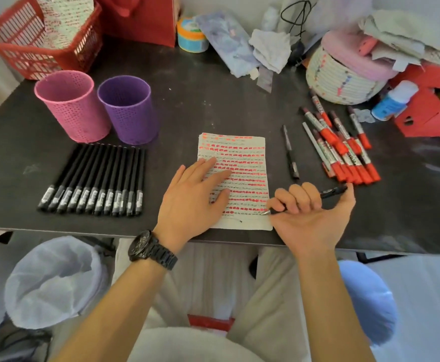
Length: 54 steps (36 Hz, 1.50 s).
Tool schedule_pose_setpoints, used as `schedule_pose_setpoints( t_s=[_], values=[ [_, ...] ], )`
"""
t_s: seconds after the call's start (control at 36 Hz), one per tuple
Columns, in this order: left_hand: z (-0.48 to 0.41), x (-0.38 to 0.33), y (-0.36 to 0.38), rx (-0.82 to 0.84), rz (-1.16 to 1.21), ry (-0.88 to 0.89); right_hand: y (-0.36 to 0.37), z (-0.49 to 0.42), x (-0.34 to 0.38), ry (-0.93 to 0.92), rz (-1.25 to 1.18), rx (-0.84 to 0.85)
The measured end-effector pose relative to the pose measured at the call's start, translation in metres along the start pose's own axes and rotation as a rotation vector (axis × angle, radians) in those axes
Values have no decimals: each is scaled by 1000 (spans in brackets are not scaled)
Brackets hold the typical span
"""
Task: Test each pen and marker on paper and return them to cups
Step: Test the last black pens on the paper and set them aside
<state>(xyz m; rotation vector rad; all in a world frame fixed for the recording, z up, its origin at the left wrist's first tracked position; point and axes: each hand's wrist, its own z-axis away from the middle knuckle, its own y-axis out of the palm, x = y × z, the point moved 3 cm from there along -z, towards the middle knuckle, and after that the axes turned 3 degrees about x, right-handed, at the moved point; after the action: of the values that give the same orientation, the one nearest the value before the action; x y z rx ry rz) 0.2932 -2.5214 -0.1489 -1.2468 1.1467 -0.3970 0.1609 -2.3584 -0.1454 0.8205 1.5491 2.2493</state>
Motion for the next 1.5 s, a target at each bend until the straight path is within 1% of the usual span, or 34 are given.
schedule_pose_setpoints(
  t_s=[0.25,0.39,0.44,0.56,0.69,0.75,0.83,0.89,0.92,1.0,1.06,1.11,1.17,1.25,1.33,1.42,1.5],
  values=[
    [-1,-1,-1,19,-13,-14,1,0,-1,41,56,6],
    [0,-3,-3,14,-4,-6,6,-2,0,95,125,73],
    [0,-3,-4,13,1,-6,6,-3,-1,95,160,65],
    [0,-3,-4,19,-1,-10,9,-6,-6,111,140,6],
    [-1,-1,-3,32,-16,-4,13,-10,-8,159,300,16],
    [-1,-1,-2,29,-22,-2,16,-9,-8,107,470,-4],
    [-1,-2,-2,17,-24,-4,21,-7,-10,-62,849,-9],
    [-1,-2,-2,9,-22,-7,25,-6,-13,-159,1036,-22],
    [0,-2,-2,5,-20,-7,26,-6,-14,-166,1057,-43],
    [0,-3,-2,2,-18,-8,29,-8,-14,-111,996,-63],
    [0,-3,-3,5,-22,-9,29,-8,-13,-167,1072,-84],
    [0,-3,-3,3,-24,-9,28,-4,-15,-269,1189,-96],
    [0,-4,-3,0,-24,-6,26,1,-22,-333,1282,-71],
    [0,-4,-4,-1,-15,-6,26,5,-30,-369,1386,-21],
    [0,-4,-4,7,-18,-7,24,3,-30,-418,1449,-42],
    [0,-4,-4,13,-24,-7,20,2,-29,-427,1513,-57],
    [-1,-4,-3,9,-24,-6,17,3,-28,-480,1538,-82]
  ],
)
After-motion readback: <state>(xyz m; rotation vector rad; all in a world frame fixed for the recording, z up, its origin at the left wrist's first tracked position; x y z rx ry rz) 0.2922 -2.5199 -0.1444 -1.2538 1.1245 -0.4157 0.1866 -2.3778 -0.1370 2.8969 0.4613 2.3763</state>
